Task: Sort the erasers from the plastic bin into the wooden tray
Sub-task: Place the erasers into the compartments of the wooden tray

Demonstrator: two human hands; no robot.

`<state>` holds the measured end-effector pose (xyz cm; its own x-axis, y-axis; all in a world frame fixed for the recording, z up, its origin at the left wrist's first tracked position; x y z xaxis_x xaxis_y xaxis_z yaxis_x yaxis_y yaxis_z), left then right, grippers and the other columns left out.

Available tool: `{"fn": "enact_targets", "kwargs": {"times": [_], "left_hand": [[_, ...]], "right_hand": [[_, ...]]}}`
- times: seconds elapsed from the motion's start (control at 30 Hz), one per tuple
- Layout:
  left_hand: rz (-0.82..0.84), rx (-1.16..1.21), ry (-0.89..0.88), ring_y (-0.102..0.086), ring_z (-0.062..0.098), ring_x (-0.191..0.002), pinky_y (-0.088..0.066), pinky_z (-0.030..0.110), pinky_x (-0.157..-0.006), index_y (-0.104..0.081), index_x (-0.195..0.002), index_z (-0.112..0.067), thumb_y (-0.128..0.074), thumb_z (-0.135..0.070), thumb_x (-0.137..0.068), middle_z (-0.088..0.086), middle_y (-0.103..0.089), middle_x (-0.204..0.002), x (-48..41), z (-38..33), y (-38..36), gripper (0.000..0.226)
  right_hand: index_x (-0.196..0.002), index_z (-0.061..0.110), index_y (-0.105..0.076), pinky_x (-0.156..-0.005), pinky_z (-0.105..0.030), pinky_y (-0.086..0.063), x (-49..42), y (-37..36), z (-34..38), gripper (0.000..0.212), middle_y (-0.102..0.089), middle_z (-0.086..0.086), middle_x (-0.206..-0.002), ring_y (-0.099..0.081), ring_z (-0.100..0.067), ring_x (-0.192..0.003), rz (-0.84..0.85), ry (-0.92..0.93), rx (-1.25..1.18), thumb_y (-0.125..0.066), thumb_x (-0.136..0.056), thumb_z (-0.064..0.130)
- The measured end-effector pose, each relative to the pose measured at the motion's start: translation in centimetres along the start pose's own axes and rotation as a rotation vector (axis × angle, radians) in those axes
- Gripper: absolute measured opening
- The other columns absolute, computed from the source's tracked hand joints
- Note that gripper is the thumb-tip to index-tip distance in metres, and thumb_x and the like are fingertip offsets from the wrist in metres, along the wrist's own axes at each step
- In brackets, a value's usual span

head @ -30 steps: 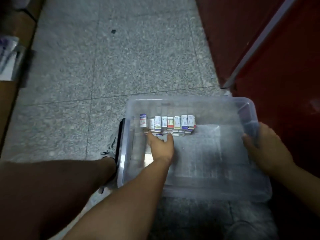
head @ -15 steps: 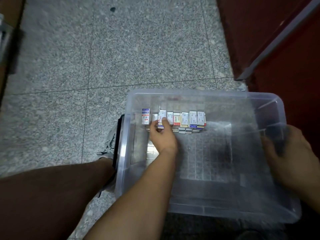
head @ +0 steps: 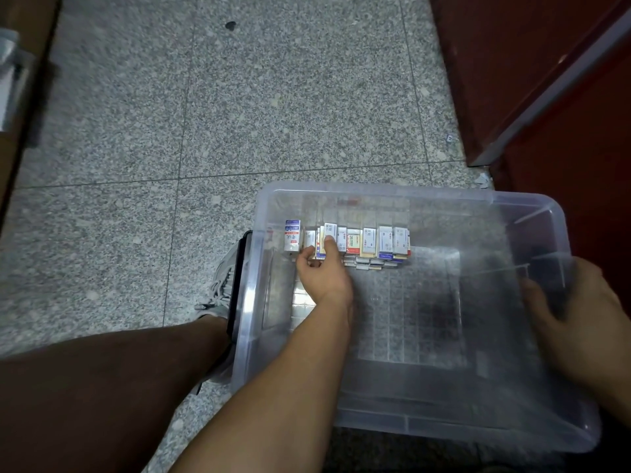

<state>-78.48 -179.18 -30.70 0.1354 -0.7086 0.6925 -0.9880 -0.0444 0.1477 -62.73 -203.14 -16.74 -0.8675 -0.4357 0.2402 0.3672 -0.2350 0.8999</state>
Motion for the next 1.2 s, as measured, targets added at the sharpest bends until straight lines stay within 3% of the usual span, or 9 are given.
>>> {"fn": "enact_targets", "kwargs": {"times": [0.1,0.3,0.37,0.5,0.63,0.77,1.0,1.13,1.2], "left_hand": [[0.017,0.012,0.003,-0.058,0.006,-0.082,-0.040,0.024,-0.082,-0.056,-0.109,-0.023,-0.078,-0.039,-0.087,-0.011,-0.056,-0.097,0.1,0.0,-0.2,0.035],[0.011,0.031,0.019,-0.056,0.008,-0.076,-0.038,0.010,-0.063,-0.052,-0.098,-0.020,-0.081,-0.033,-0.085,-0.011,-0.052,-0.089,0.6,-0.5,0.0,0.035],[0.001,0.043,0.027,-0.056,0.012,-0.077,-0.042,0.014,-0.067,-0.049,-0.096,-0.021,-0.082,-0.033,-0.084,-0.010,-0.052,-0.088,0.8,-0.8,-0.1,0.037],[0.005,0.044,0.072,-0.063,0.022,-0.095,-0.047,0.029,-0.086,-0.052,-0.098,-0.026,-0.082,-0.038,-0.081,0.000,-0.062,-0.111,0.9,-0.8,-0.1,0.036],[-0.005,0.059,0.074,-0.059,0.011,-0.085,-0.041,0.024,-0.080,-0.053,-0.097,-0.028,-0.080,-0.036,-0.083,-0.001,-0.061,-0.115,1.1,-0.9,0.4,0.031],[-0.010,0.037,0.043,-0.057,0.010,-0.079,-0.041,0.024,-0.074,-0.050,-0.090,-0.031,-0.081,-0.034,-0.081,0.002,-0.063,-0.108,1.7,-1.5,1.1,0.032],[0.090,0.030,-0.037,-0.054,0.009,-0.070,-0.041,0.020,-0.060,-0.052,-0.106,-0.021,-0.080,-0.029,-0.083,0.000,-0.059,-0.098,6.0,-4.5,3.0,0.037],[0.183,0.012,-0.144,-0.052,0.006,-0.070,-0.042,0.011,-0.058,-0.053,-0.111,-0.017,-0.079,-0.027,-0.086,-0.006,-0.054,-0.088,10.2,-7.6,4.7,0.038],[0.314,0.011,-0.178,-0.054,0.012,-0.074,-0.044,0.017,-0.068,-0.055,-0.106,-0.020,-0.084,-0.036,-0.077,0.001,-0.057,-0.093,12.6,-9.2,5.5,0.045]], "right_hand": [[-0.117,0.030,-0.047,-0.076,-0.055,-0.056,-0.1,-0.1,-0.2,0.041,-0.059,-0.006,-0.111,-0.062,-0.033,-0.094,0.001,0.002,-0.005,-0.053,-0.092,0.061],[-0.118,0.035,-0.045,-0.070,-0.055,-0.058,-0.5,-0.5,-1.0,0.044,-0.061,-0.002,-0.108,-0.064,-0.029,-0.089,-0.004,0.008,0.000,-0.049,-0.091,0.070],[-0.116,0.037,-0.044,-0.069,-0.056,-0.058,-0.5,-0.6,-1.2,0.041,-0.060,-0.001,-0.107,-0.064,-0.029,-0.088,-0.017,0.014,0.007,-0.049,-0.091,0.069],[-0.117,0.036,-0.043,-0.072,-0.057,-0.057,-0.5,-0.8,-1.0,0.037,-0.058,-0.002,-0.109,-0.062,-0.030,-0.092,-0.014,0.015,0.007,-0.053,-0.093,0.062],[-0.114,0.032,-0.048,-0.072,-0.054,-0.057,-0.7,-0.5,-0.9,0.041,-0.060,-0.004,-0.108,-0.063,-0.029,-0.088,0.005,0.008,0.008,-0.052,-0.091,0.066],[-0.121,0.024,-0.046,-0.076,-0.052,-0.055,-0.3,-0.4,0.0,0.041,-0.056,-0.007,-0.113,-0.059,-0.032,-0.096,0.002,-0.018,0.036,-0.055,-0.093,0.053],[-0.124,0.021,-0.046,-0.078,-0.048,-0.054,0.3,0.8,0.9,0.049,-0.057,-0.013,-0.116,-0.058,-0.034,-0.101,0.089,-0.010,0.120,-0.048,-0.093,0.059],[-0.116,0.017,-0.055,-0.085,-0.044,-0.050,1.9,3.6,1.9,0.039,-0.055,-0.012,-0.111,-0.056,-0.034,-0.106,0.104,-0.040,0.131,-0.051,-0.096,0.051],[-0.104,0.021,-0.061,-0.081,-0.035,-0.046,3.4,5.9,3.3,0.022,-0.057,-0.007,-0.106,-0.059,-0.026,-0.099,0.138,0.042,0.059,-0.057,-0.096,0.041]]}}
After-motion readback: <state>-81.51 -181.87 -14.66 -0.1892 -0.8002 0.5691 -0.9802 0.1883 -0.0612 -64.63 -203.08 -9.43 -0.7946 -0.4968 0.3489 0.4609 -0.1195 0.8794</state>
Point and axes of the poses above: each hand's wrist, its own x-axis away from the middle knuckle, its own y-axis out of the back of the hand, z = x × y, the point moved 2 cm from there along -x, towards the middle knuckle
